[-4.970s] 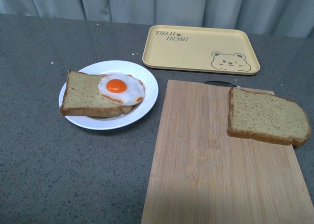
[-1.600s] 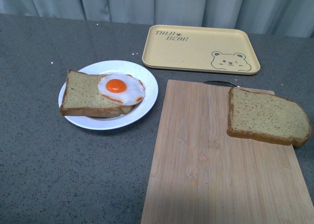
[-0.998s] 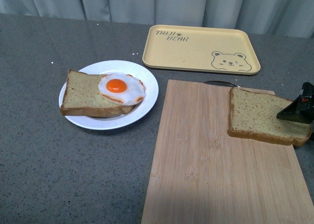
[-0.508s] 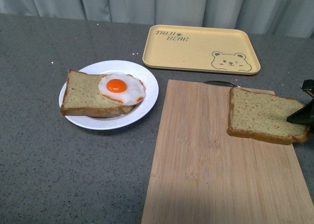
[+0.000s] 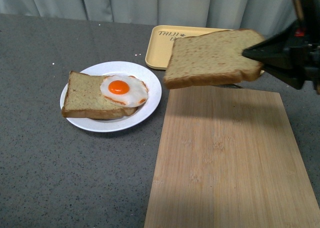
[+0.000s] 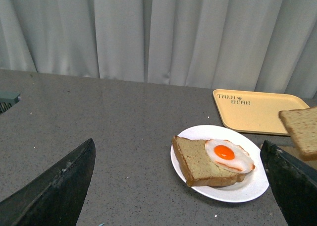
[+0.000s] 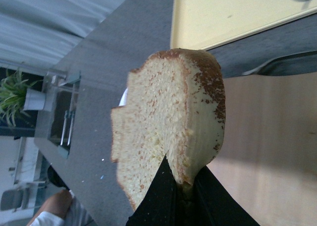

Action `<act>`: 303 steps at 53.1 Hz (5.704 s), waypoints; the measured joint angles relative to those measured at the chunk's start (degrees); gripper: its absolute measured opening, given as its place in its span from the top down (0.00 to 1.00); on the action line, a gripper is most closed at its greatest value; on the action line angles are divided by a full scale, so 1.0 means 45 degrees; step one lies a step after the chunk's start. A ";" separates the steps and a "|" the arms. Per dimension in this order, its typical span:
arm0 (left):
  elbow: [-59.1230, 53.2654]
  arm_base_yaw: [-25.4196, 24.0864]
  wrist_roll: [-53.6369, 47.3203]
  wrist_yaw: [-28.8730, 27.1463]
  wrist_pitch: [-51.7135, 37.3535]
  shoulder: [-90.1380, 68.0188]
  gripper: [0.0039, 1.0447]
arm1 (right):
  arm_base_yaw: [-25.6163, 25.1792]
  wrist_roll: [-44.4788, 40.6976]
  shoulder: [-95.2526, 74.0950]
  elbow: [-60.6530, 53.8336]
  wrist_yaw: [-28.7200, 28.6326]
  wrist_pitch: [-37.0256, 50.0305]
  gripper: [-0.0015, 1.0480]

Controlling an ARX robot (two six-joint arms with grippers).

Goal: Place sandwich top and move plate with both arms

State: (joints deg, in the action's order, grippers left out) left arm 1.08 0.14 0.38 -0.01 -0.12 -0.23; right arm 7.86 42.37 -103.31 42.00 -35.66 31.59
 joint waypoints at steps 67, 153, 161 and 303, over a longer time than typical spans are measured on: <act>0.0000 0.0000 0.0005 0.0000 0.0000 0.0000 0.06 | 0.2603 -0.0578 -0.3633 0.3356 0.2181 -0.0811 0.32; 0.0000 0.0000 -0.0005 0.0000 0.0019 0.0010 0.06 | -0.1715 -0.9374 1.5178 -0.9277 0.7946 0.0578 0.99; 0.0000 0.0000 -0.0005 0.0000 0.0019 0.0010 0.06 | -0.1715 -0.9379 1.6247 -0.9277 0.7941 -0.0403 0.99; 0.6076 0.4211 1.5518 0.0248 -0.5532 -2.1872 0.06 | -0.1719 -0.9398 2.2901 -0.9272 0.7898 -0.6999 0.09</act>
State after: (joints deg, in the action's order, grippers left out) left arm 28.42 19.09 70.22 1.10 -25.02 -98.65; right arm 0.12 0.08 -0.25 0.27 -0.12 0.10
